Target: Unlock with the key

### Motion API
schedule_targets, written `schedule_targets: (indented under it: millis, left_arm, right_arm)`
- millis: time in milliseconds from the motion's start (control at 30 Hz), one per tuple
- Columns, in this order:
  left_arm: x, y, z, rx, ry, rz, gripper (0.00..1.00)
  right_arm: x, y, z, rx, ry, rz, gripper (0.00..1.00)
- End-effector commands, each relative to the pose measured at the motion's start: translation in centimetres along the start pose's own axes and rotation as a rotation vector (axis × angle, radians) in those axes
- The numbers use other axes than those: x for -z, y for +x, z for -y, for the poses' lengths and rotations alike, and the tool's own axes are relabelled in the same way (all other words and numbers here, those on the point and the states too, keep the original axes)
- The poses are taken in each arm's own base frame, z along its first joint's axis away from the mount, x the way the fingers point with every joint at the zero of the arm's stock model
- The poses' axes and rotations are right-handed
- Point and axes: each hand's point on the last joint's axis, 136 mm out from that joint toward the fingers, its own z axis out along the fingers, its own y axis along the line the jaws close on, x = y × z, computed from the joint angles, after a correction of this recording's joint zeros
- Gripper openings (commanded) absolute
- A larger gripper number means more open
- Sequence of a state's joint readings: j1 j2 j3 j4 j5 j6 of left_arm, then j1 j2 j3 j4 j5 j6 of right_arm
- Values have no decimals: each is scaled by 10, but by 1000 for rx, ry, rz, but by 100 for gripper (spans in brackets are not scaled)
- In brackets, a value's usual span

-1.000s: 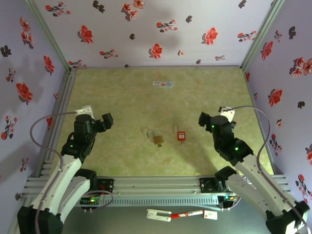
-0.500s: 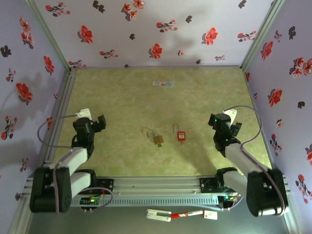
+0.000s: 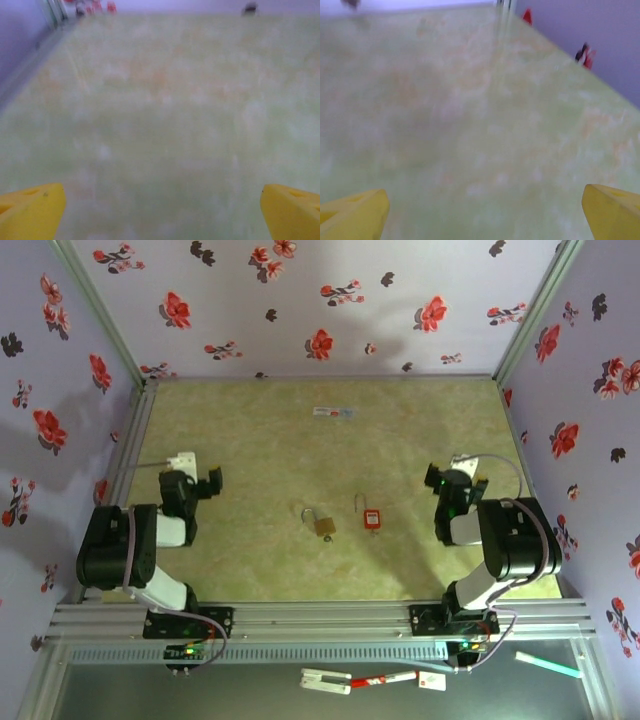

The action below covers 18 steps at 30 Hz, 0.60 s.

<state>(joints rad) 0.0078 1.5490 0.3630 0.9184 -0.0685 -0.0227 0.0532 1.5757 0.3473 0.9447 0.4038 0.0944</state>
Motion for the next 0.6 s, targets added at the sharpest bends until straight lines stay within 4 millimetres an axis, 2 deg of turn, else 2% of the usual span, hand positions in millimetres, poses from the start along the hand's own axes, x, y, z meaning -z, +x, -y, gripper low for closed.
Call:
schedule_targets:
  millis: [0, 167, 567]
  left_arm:
    - [-4, -7, -3, 7, 1, -3, 100]
    - [-4, -8, -3, 7, 0, -3, 100]
    - [-4, -7, -3, 7, 1, -3, 100]
  right_arm:
    - [-1, -8, -6, -35, -46, 2, 99]
    - [-1, -10, -1, -45, -14, 13, 99]
    - [-1, -9, -1, -42, -13, 10, 99]
